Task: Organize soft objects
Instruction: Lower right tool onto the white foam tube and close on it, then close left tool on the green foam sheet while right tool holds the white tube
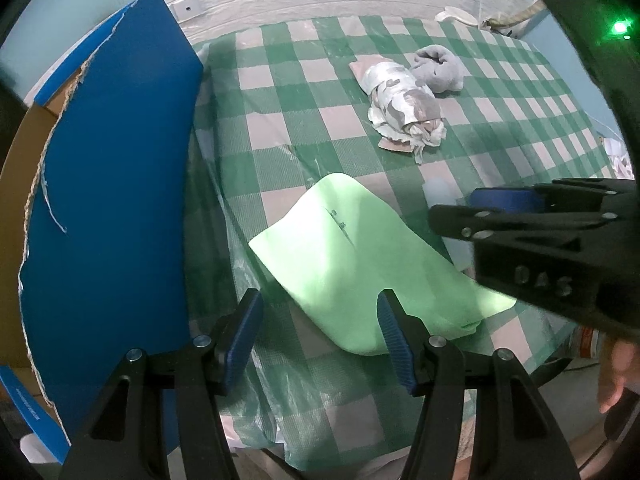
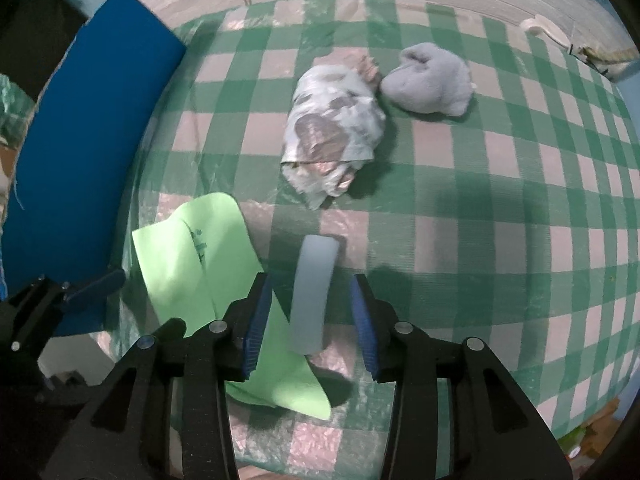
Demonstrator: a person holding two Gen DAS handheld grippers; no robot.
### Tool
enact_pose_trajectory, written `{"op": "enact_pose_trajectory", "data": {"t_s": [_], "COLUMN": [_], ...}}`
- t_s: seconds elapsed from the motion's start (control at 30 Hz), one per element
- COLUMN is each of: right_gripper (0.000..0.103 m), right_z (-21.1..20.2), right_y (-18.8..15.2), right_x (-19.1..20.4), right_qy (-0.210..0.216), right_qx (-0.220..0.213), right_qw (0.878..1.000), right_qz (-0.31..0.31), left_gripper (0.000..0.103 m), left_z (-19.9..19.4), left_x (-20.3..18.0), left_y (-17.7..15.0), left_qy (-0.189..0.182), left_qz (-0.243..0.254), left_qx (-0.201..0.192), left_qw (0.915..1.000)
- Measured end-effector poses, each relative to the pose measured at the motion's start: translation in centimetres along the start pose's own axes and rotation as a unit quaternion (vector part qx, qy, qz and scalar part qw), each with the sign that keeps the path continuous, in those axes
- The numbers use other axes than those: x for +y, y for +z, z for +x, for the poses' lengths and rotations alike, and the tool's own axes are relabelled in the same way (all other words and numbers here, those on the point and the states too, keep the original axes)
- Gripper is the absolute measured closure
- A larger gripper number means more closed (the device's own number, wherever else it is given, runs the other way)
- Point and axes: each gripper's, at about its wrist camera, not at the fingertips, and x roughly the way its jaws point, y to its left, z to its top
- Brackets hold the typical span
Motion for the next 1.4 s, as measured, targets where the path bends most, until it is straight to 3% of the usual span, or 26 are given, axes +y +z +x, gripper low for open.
{"op": "enact_pose_trajectory", "data": {"t_s": [0.2, 0.33, 0.43, 0.53, 0.7, 0.77, 0.93, 1.03, 1.4], "right_gripper": [0.063, 0.072, 0.086, 0.089, 0.090, 0.090, 0.090, 0.090, 0.090], "right_z": [1.0, 2.3, 3.2, 3.9, 3.2, 3.1, 2.2, 2.0, 2.9], "right_y": [-0.3, -0.4, -1.1, -1.7, -1.0, -0.3, -0.1, -0.1, -0.1], "right_x": [1.1, 1.9, 2.2, 3.4, 3.1, 2.4, 1.4, 0.6, -0.2], "right_qy": [-0.019, -0.032, -0.033, -0.031, -0.023, -0.019, -0.018, -0.015, -0.010], "right_qx": [0.008, 0.006, 0.003, 0.001, -0.007, -0.011, -0.019, -0.019, -0.018], "right_qw": [1.000, 0.999, 0.999, 0.999, 0.999, 0.999, 1.000, 1.000, 1.000], "right_qz": [-0.017, -0.024, -0.026, -0.030, -0.027, -0.023, -0.012, -0.003, 0.008], "left_gripper": [0.042, 0.042, 0.042, 0.042, 0.042, 0.030, 0.024, 0.023, 0.023], "left_z": [0.0, 0.0, 0.0, -0.1, -0.4, -0.7, -1.4, -1.2, 1.1], "left_x": [0.1, 0.2, 0.1, -0.1, -0.4, -0.6, -1.3, -2.0, -4.1], "left_y": [0.1, 0.1, 0.1, 0.1, 0.0, 0.1, 0.2, 0.2, -0.3], "left_qy": [-0.002, -0.004, -0.005, -0.005, -0.010, -0.017, -0.041, -0.066, -0.043], "left_qz": [-0.001, -0.004, -0.002, 0.003, 0.014, 0.018, 0.033, 0.045, 0.080], "left_qx": [-0.001, 0.000, 0.001, 0.001, -0.001, -0.004, -0.017, -0.004, 0.026], "left_qw": [1.0000, 1.0000, 1.0000, 1.0000, 0.9999, 0.9997, 0.9985, 0.9968, 0.9955]}}
